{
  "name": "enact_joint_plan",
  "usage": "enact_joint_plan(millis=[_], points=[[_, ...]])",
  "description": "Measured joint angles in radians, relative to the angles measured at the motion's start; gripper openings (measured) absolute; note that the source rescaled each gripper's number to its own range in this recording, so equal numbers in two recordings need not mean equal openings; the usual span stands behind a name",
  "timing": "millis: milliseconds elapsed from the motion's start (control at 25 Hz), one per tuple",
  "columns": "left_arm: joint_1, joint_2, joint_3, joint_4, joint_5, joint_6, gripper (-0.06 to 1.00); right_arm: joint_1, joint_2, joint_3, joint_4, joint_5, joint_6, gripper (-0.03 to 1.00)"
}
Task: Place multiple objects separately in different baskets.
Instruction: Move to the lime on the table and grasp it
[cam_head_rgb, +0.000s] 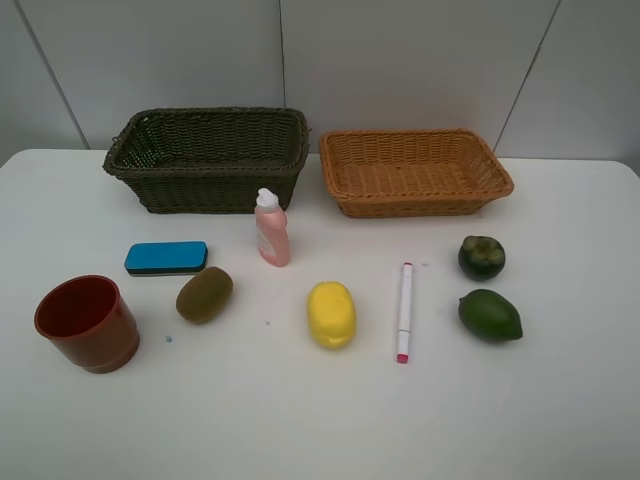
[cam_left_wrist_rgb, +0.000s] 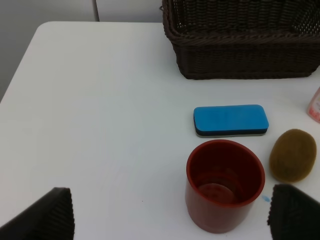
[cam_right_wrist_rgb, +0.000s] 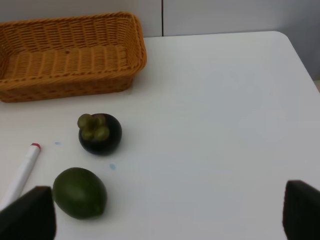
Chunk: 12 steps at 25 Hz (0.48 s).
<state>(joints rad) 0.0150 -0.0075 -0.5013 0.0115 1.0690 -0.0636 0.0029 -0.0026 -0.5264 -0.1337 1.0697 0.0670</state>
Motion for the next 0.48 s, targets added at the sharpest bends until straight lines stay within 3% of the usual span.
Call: enact_joint_plan(millis=[240, 480], points=[[0.0, 0.0, 0.0, 0.0, 0.0, 0.0, 1.0, 0.0, 0.057, -0.005, -0.006, -0.013, 0.015, 0.99], [0.0, 0.0, 0.0, 0.0, 0.0, 0.0, 1.0, 0.0, 0.309, -0.072, -0.029, -0.074, 0.016, 0.99]])
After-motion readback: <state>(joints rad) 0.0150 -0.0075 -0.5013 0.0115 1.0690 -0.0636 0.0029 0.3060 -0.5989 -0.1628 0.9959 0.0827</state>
